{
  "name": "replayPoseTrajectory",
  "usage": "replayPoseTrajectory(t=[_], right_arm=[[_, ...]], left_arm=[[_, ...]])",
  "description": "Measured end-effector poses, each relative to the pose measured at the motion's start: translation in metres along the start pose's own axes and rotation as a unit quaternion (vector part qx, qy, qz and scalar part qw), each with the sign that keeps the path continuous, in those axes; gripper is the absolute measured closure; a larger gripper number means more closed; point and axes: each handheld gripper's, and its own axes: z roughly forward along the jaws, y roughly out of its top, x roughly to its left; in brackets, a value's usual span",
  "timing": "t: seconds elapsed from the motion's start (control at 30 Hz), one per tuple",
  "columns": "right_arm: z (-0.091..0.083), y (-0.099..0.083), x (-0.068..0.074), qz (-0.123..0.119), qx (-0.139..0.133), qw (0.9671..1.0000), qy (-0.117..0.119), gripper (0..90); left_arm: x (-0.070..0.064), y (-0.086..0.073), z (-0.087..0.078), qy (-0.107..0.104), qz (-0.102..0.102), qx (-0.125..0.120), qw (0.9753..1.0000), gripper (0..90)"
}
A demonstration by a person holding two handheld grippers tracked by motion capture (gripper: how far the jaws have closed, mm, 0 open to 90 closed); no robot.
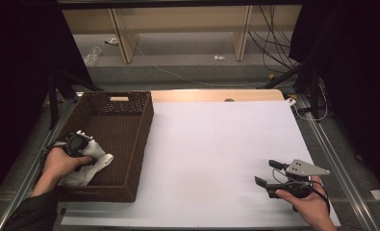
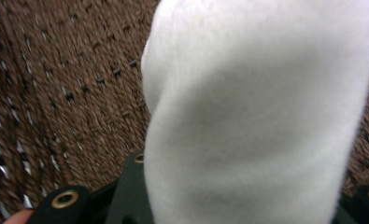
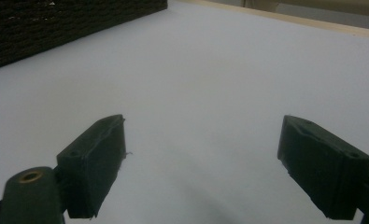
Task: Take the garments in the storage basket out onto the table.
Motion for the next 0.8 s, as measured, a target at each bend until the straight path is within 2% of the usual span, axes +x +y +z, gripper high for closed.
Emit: replayPoseTrajectory(t=[0.07,0.17,0.33,0.5,0.63,0.67,0.7,0.73,0.77,0.8], right_arm=[[0.0,0.0,0.0,0.0,0.0,1.0,0.0,16.2],[0.0,0.0,0.0,0.0,0.0,1.0,-0.001,16.2],[0.0,0.0,0.0,0.0,-0.001,1.0,-0.001,16.2],[0.0,0.0,0.0,0.0,0.0,1.0,-0.001,16.2],[0.0,0.0,-0.001,0.0,-0.001,1.0,-0.001,16.2],[0.0,0.0,-0.001,0.002,0.0,1.0,-0.001,16.2],[0.0,0.0,0.0,0.002,0.0,1.0,-0.001,16.2],[0.0,0.0,0.0,0.001,-0.001,1.0,0.0,16.2],[0.0,0.0,0.0,-0.001,-0.003,1.0,-0.001,16.2],[0.0,0.0,0.0,-0.001,-0.003,1.0,-0.001,16.2]], left_arm=[[-0.001,0.001,-0.001,0.005,0.009,-0.005,0.9999,67.8],[-0.001,0.002,-0.004,0.011,0.009,-0.014,0.9998,68.0],[-0.001,0.004,-0.012,0.028,0.001,-0.052,0.9982,68.3],[-0.005,0.005,-0.02,0.059,-0.002,-0.103,0.9929,68.9],[-0.007,0.006,-0.027,0.076,-0.006,-0.142,0.9869,68.9],[-0.007,0.006,-0.029,0.081,-0.011,-0.157,0.9842,69.0],[-0.007,0.006,-0.03,0.084,-0.012,-0.165,0.9827,69.0],[-0.007,0.006,-0.03,0.084,-0.012,-0.165,0.9827,69.0],[-0.007,0.007,-0.033,0.092,-0.02,-0.185,0.9781,69.0],[-0.007,0.007,-0.033,0.092,-0.02,-0.185,0.9781,69.0]])
